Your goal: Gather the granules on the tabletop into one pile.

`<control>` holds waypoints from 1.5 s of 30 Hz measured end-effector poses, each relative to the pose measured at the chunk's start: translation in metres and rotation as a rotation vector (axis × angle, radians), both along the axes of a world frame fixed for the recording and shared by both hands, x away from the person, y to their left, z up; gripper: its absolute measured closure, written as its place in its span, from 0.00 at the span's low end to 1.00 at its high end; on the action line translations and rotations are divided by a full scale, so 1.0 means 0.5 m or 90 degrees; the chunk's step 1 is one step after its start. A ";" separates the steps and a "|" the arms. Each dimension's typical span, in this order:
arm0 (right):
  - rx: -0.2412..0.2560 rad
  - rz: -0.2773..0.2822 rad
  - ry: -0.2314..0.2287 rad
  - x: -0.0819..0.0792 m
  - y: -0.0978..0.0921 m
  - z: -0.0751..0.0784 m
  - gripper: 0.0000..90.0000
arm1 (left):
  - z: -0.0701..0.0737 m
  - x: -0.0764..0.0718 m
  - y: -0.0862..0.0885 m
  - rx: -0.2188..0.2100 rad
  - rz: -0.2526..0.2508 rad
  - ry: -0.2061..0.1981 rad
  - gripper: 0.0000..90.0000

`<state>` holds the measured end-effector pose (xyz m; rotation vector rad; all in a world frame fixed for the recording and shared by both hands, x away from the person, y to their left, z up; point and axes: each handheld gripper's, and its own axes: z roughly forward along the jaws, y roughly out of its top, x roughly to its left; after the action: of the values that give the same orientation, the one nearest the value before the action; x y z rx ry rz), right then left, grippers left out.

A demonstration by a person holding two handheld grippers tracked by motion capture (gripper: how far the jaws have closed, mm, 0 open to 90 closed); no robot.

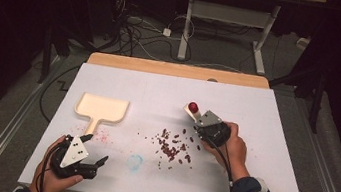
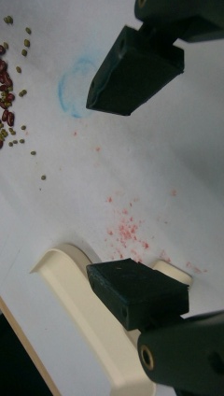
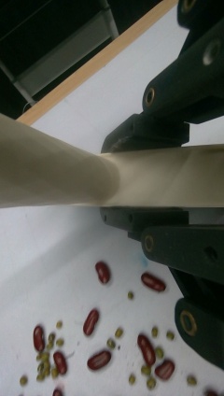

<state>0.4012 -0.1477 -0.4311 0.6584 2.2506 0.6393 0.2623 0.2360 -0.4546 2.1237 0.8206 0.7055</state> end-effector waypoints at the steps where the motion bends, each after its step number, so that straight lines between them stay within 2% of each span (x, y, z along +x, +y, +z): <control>1: 0.000 0.000 0.000 0.000 0.000 0.000 0.76 | -0.001 0.001 0.001 -0.006 0.006 0.008 0.20; 2: 0.005 0.000 0.003 -0.001 0.005 -0.005 0.76 | -0.002 0.003 0.003 -0.006 0.010 0.009 0.20; 3: -0.012 0.007 -0.002 -0.005 0.014 -0.012 0.75 | -0.002 0.004 0.004 -0.004 0.012 0.010 0.20; 5: -0.019 0.014 -0.007 -0.008 0.018 -0.014 0.75 | 0.000 0.005 0.004 -0.002 0.011 0.009 0.20; 6: -0.005 0.033 -0.002 -0.020 0.026 -0.018 0.75 | 0.000 0.007 0.001 -0.005 0.008 0.007 0.21; 8: -0.006 0.040 -0.003 -0.024 0.029 -0.018 0.75 | -0.001 0.012 -0.003 0.004 0.001 0.002 0.21; 9: -0.004 0.058 -0.005 -0.033 0.037 -0.020 0.75 | -0.003 0.014 -0.006 0.009 -0.002 0.004 0.21; 13: 0.001 0.076 -0.001 -0.040 0.044 -0.021 0.75 | -0.006 0.015 -0.007 0.017 -0.008 0.011 0.21; 14: 0.016 0.090 0.001 -0.048 0.051 -0.021 0.75 | -0.005 0.008 -0.005 0.016 -0.010 0.010 0.21; 18: 0.017 0.133 0.013 -0.070 0.062 -0.018 0.75 | -0.004 0.004 -0.005 0.021 -0.014 0.009 0.21; 20: 0.027 0.145 0.019 -0.075 0.063 -0.017 0.75 | -0.005 0.004 -0.006 0.022 -0.019 0.011 0.21; 22: 0.024 0.160 0.027 -0.083 0.065 -0.015 0.75 | -0.005 0.006 -0.006 0.019 -0.026 0.012 0.21; 25: 0.037 0.163 0.033 -0.087 0.068 -0.017 0.75 | -0.006 0.008 -0.006 0.016 -0.034 0.016 0.21; 27: 0.030 0.174 0.036 -0.095 0.072 -0.017 0.75 | -0.007 0.010 -0.006 0.012 -0.035 0.025 0.21; 29: 0.032 0.179 0.039 -0.099 0.071 -0.014 0.75 | -0.007 0.013 -0.006 0.014 -0.040 0.018 0.21; 32: 0.024 0.188 0.043 -0.108 0.065 -0.008 0.75 | -0.007 0.011 -0.008 0.014 -0.042 0.026 0.21; 36: 0.039 0.197 0.045 -0.113 0.053 0.002 0.75 | -0.007 0.008 -0.010 0.017 -0.042 0.027 0.21; 38: 0.043 0.199 0.044 -0.112 0.046 0.009 0.75 | -0.007 0.007 -0.010 0.019 -0.043 0.028 0.21; 39: 0.061 0.196 0.044 -0.106 0.037 0.016 0.75 | -0.007 0.007 -0.010 0.021 -0.043 0.028 0.21; 42: 0.064 0.188 0.039 -0.099 0.031 0.024 0.76 | -0.008 0.007 -0.010 0.021 -0.041 0.030 0.21; 44: 0.076 0.184 0.037 -0.091 0.026 0.035 0.76 | -0.009 0.007 -0.009 0.022 -0.039 0.033 0.21; 45: 0.080 0.185 0.034 -0.085 0.025 0.040 0.76 | -0.009 0.007 -0.008 0.026 -0.039 0.026 0.21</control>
<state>0.3585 -0.1353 -0.4111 0.4128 2.3933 0.9196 0.2658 0.2320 -0.4590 2.1962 0.7648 0.6537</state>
